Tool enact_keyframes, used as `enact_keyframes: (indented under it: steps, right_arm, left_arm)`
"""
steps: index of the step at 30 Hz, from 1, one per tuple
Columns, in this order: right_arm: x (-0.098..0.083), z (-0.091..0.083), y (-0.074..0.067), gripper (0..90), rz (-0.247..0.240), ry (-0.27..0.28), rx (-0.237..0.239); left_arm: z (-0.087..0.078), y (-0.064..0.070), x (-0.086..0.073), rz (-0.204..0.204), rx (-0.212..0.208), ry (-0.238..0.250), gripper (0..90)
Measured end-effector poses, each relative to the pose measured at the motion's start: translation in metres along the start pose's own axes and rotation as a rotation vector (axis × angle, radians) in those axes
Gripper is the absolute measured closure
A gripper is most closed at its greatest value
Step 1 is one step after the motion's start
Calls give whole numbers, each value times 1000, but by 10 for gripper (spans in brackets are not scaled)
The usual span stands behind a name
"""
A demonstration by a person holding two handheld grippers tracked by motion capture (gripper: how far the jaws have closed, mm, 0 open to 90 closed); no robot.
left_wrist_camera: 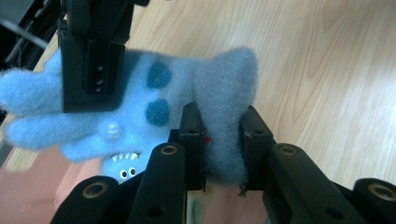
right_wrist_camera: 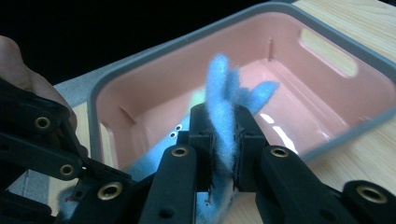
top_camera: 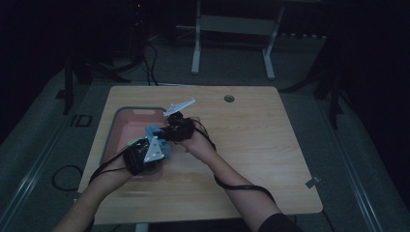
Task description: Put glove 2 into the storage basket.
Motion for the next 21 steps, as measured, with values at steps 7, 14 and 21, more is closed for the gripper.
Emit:
enact_keyframes:
  steps: [7,14,21]
  right_arm:
    - [10,28,-15,811,10,12,25]
    - [6,52,-10,812,32,-23,20]
    - [-1,75,-1,811,57,-73,-10]
  left_arm:
    - [-8,-7,-28,-26,17,-33,759]
    - [2,-7,-49,-44,-4,-38,758]
    - [17,-9,-63,-79,-29,-59,757]
Point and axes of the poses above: each handheld gripper's, and its own axes: z roughly forward along the jaws, x roughly out of its top, y roughly to its right, the point moved 8 cm from there along z, roughly forward along the jaws, and after that the axes turned 7 degrees about z, right-handed, at the moved point
